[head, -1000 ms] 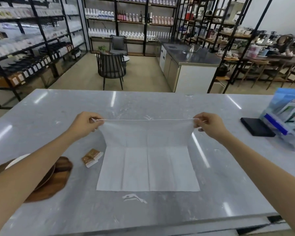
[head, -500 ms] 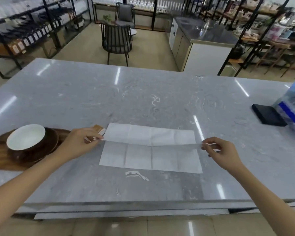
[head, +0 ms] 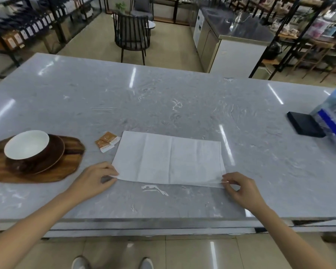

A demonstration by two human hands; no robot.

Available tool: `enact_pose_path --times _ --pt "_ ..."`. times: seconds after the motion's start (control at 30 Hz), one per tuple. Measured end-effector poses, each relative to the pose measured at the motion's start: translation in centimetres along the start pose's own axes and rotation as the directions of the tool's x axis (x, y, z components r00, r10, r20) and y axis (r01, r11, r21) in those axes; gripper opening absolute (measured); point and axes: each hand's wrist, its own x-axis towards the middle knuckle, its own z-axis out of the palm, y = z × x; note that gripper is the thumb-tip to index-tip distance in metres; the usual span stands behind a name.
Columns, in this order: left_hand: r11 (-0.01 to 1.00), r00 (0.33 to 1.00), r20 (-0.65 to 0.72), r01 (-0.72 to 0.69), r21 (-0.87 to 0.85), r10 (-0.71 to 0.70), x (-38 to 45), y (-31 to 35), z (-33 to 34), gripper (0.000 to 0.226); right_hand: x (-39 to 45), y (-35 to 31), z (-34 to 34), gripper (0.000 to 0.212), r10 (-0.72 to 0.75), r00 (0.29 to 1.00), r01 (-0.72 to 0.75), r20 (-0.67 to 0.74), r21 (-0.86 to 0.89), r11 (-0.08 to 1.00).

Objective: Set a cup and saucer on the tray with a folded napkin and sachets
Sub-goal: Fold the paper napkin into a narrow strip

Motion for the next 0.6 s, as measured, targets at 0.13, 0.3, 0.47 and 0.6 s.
enact_pose_path --times 0.13,0.3,0.47,0.6 --pt "0.999 0.992 -0.117 0.047 -0.017 -0.049 0.8 0.8 -0.2 0.014 1.6 -1.1 -1.3 0.014 0.065 0.997 -0.061 -0.046 0.095 0.994" --pt "0.998 0.917 -0.399 -0.031 -0.057 0.006 3.5 2.6 -2.0 0.008 5.0 -3.0 -5.0 0.017 -0.015 0.946 0.049 -0.323 0.098 0.994" --pt "0.998 0.963 -0.266 -0.063 -0.031 0.052 0.5 1.6 0.6 0.016 1.1 0.2 -2.9 0.030 -0.095 0.981 0.094 -0.167 -0.011 0.995" --pt "0.999 0.990 -0.140 -0.034 -0.020 0.031 -1.2 0.3 2.9 0.023 -2.0 2.8 0.5 0.026 -0.064 0.993 0.054 -0.098 -0.104 0.993"
